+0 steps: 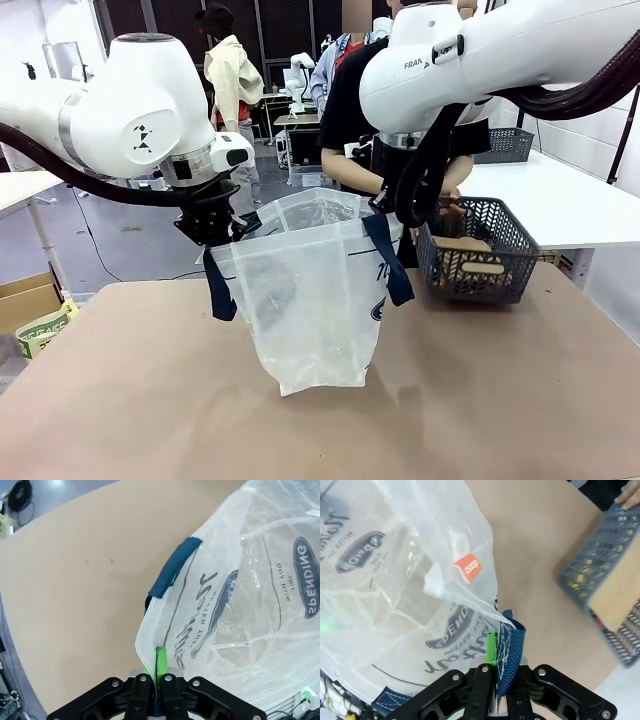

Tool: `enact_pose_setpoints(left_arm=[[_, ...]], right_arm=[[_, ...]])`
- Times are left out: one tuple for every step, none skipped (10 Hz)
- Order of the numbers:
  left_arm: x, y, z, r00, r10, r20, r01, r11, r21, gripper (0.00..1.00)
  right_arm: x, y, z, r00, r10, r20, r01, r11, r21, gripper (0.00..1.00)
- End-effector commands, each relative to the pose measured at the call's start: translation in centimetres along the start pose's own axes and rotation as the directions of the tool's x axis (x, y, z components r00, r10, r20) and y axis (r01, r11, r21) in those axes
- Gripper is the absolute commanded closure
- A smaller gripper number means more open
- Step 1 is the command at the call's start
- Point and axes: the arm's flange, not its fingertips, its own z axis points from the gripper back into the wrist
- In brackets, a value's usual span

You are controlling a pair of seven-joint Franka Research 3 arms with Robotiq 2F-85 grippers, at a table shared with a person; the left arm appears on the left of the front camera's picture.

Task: Transfer purchased items from the store into the shopping bag.
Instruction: Open the Reusable shopping bag in the center of the table.

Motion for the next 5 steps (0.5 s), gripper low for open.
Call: enact_pose_setpoints(left_arm=[[-0.16, 0.94, 0.42, 0.999, -0.041, 0.0, 0.041, 0.998, 0.052, 1.0], [-0.09, 0.83, 0.45, 0.998, -0.06, 0.005, 0.06, 0.998, 0.037, 1.0], [-0.05, 0.49, 0.16, 0.996, -0.084, -0.002, 0.084, 0.996, 0.006, 1.0], [0.08, 0.29, -0.18, 0.995, -0.103, -0.009, 0.103, 0.994, -0.038, 1.0], [0.01, 0.0, 0.07, 0.999, -0.042, 0.002, 0.042, 0.999, 0.014, 1.0]], right_arm=[[-0.3, -0.36, -0.28, 0.998, 0.035, -0.055, -0.037, 0.998, -0.046, 1.0], [-0.17, -0.24, -0.49, 0.998, 0.041, -0.049, -0.043, 0.998, -0.043, 1.0], [-0.04, -0.18, -0.75, 0.998, 0.05, -0.036, -0.051, 0.998, -0.034, 1.0], [0.01, -0.18, -0.89, 0.998, 0.057, -0.028, -0.058, 0.998, -0.025, 1.0], [0.03, -0.17, -0.94, 0.998, 0.061, -0.019, -0.061, 0.998, -0.016, 1.0]])
